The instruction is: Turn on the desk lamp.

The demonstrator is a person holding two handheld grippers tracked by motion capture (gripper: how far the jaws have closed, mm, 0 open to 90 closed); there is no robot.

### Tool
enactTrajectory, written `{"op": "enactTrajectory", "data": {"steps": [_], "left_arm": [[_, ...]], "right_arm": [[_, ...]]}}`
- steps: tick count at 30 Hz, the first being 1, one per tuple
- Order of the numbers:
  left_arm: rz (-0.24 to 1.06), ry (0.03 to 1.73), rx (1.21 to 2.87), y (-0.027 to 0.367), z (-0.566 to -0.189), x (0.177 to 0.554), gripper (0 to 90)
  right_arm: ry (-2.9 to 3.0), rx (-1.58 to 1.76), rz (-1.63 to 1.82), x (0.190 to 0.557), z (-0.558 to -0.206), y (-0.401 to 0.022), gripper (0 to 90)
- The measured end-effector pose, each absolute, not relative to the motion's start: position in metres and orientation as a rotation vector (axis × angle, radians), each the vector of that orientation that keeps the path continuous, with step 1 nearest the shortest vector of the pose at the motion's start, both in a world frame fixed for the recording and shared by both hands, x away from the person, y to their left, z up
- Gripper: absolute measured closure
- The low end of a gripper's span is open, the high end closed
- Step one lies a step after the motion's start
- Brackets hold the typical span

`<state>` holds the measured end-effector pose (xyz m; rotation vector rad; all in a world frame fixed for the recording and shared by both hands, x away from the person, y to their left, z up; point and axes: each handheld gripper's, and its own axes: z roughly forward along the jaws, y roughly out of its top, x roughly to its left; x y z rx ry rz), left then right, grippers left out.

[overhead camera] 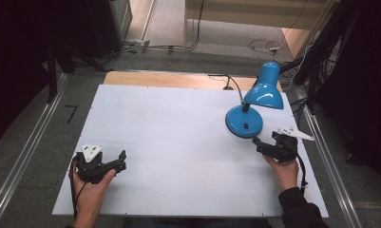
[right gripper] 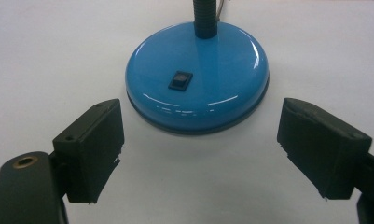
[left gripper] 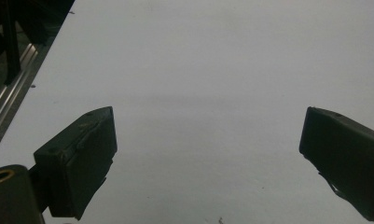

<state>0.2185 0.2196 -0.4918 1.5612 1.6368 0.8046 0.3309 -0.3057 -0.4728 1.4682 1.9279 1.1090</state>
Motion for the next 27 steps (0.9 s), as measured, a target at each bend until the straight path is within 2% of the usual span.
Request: {"op": "enactTrajectory", "data": {"steps": [6,17,22,27], "left_arm": [[0.804,1.638,1.559,0.220,-0.492,0.218,4.5],[0.801,1.638,1.562,0.220,-0.492,0.219,4.5],[0.801,1.636,1.561,0.220,-0.492,0.219,4.5],[0.802,1.637,1.559,0.220,-0.492,0.218,4.6]], "right_arm": [[1.916,1.456,1.108,0.336,-0.472,-0.301,14.7],[1.915,1.442,1.111,0.347,-0.474,-0.297,24.2],[1.908,1.438,1.128,0.353,-0.473,-0.292,33.6],[1.906,1.424,1.129,0.358,-0.475,-0.287,50.3]]}}
